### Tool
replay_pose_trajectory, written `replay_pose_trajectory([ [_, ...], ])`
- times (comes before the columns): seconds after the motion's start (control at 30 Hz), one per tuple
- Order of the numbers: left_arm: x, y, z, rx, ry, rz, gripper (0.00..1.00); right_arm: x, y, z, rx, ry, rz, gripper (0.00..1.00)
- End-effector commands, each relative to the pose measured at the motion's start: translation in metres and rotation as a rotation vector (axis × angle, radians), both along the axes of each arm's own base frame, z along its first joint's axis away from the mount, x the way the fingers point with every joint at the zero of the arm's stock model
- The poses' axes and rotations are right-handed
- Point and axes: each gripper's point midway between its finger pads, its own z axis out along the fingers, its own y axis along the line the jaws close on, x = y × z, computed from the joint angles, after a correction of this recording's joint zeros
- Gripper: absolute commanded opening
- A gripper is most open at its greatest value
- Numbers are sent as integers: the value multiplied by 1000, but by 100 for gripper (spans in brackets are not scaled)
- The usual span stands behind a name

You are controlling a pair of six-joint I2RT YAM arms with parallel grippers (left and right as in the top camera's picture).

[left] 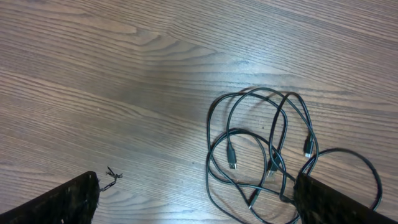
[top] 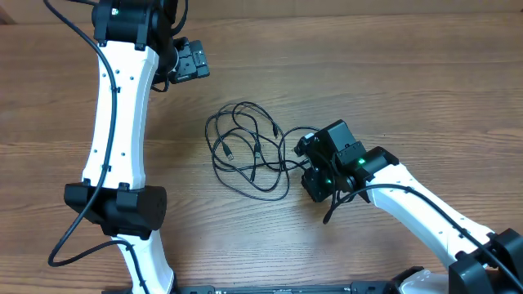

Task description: Untangle cables

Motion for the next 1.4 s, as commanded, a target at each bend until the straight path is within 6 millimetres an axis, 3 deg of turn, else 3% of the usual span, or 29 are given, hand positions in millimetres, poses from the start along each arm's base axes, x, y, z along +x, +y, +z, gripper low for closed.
replay_pose_trajectory([
  [0.0,-2,0,5,17,-14,-13,100,2,10,9,45,-3,-2,4],
  [0.13,-2,0,5,17,-14,-13,100,11,22,37,107,-34,8,4],
  [0.27,-2,0,5,17,-14,-13,100,30,33,94,162,-123,1,4],
  [0.5,-2,0,5,17,-14,-13,99,65,51,263,343,-460,12,4],
  [0.7,-2,0,5,17,-14,-13,100,62,49,420,542,-816,28,4],
  [0.83,-2,0,5,17,-14,-13,100,46,40,499,658,-1017,34,4],
  [0.93,-2,0,5,17,-14,-13,100,35,35,537,725,-1120,40,4],
  [1.03,-2,0,5,17,-14,-13,100,21,35,560,804,-1162,69,4],
  [1.13,-2,0,5,17,-14,-13,100,12,41,559,829,-1141,126,4],
  [1.37,-2,0,5,17,-14,-13,100,40,52,504,710,-967,97,4],
])
